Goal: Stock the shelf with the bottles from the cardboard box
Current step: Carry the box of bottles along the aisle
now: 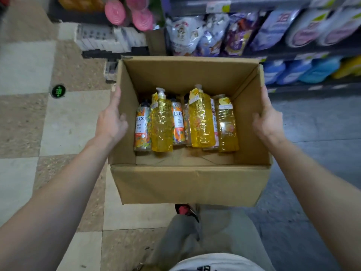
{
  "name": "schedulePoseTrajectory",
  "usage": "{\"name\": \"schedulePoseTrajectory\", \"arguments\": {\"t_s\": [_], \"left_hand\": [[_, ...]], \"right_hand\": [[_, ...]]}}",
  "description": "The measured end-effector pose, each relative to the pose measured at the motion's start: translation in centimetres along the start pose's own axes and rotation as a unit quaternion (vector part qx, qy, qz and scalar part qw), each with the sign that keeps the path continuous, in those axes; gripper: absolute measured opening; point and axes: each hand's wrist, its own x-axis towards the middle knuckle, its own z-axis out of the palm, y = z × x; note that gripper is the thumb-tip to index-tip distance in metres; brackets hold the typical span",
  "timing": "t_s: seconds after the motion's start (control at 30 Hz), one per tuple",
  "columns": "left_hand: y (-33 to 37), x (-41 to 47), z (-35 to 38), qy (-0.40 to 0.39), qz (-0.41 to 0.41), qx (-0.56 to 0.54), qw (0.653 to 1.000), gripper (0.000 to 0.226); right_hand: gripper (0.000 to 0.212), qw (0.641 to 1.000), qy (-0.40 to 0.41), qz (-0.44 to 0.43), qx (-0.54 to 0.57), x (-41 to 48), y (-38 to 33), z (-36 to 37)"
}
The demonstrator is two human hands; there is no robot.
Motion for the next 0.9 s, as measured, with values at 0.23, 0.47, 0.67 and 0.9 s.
{"name": "schedulePoseTrajectory", "arguments": {"t_s": [0.23,0.47,0.67,0.9], "left_hand": [[10.4,-7.5,5.2,-0.049,0.005,-0.001,0.999,0.092],[23.5,-13.7,16.0,-0.076,0.002,-0.023,0.997,0.094],[39.0,-18.4,24.5,-0.065,0.011,-0.022,0.998,0.088],[55.3,-19.4,34.4,-0.078,0.048,-0.019,0.996,0.092]], "right_hand": [[0.088,0.999,0.003,0.024,-0.024,-1.3,11.2,-9.4],[0.085,0.997,0.001,0.054,-0.047,2.5,25.6,-19.9],[0.080,0.996,0.008,0.075,-0.039,8.2,37.1,-31.7],[0.083,0.993,0.043,0.105,-0.040,16.4,49.6,-43.5]]}}
